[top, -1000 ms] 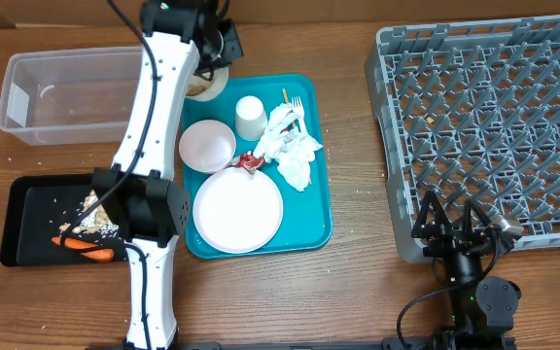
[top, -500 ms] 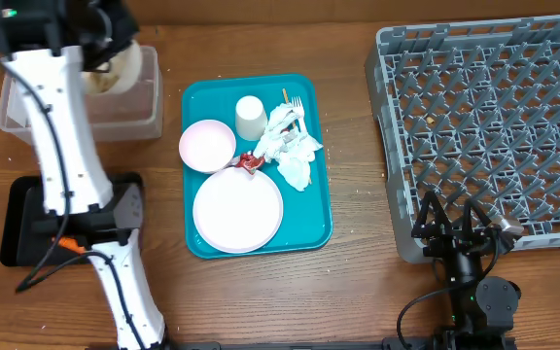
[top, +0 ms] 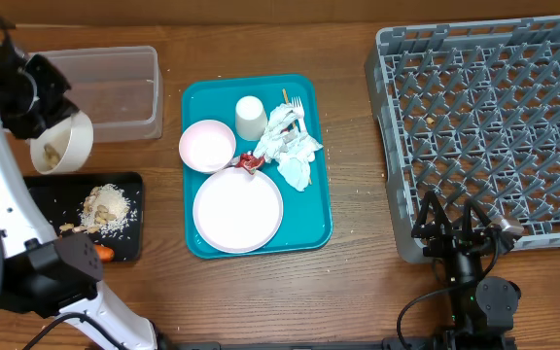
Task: Sort waste into correct bins and load items into the dishwasher rack
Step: 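Carry the second bowl over the black tray and tip out the rice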
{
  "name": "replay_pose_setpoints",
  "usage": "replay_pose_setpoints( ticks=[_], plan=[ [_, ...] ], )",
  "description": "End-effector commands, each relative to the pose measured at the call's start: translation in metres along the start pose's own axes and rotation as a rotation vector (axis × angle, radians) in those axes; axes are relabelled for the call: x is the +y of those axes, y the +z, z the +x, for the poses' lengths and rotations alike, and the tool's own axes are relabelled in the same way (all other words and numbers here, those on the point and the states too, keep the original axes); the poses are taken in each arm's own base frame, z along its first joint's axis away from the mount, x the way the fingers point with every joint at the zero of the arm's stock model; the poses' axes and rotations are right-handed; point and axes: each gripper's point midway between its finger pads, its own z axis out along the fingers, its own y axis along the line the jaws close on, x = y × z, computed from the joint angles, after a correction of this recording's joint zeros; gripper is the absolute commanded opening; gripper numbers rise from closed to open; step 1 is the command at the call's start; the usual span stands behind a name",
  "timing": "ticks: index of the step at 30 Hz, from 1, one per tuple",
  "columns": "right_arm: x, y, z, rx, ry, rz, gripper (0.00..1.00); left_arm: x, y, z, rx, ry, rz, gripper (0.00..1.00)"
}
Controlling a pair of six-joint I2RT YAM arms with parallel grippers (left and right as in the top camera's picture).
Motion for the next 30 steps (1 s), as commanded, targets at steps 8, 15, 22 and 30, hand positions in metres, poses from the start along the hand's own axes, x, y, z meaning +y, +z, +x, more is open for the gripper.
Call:
replay_pose_setpoints(
  ticks=[8,15,22,30],
  plan=[
    [-0.003,0.000,0.000,-0.010,-0.006,0.008,1.00,0.021,0.031,0.017,0.225,-0.001,0.484,0.04],
    [-0.003,0.000,0.000,-0.010,-0.006,0.008,1.00,0.069,0.070,0.020,0.244,-0.175,0.630,0.04],
    [-0.003,0.000,0.000,-0.010,-0.006,0.008,1.00,0.113,0.094,0.024,0.188,-0.341,0.768,0.04],
    [-0.003,0.000,0.000,-0.010,-0.006,0.008,1.00,0.113,0.067,0.015,0.131,-0.482,1.044,0.04]
  ],
)
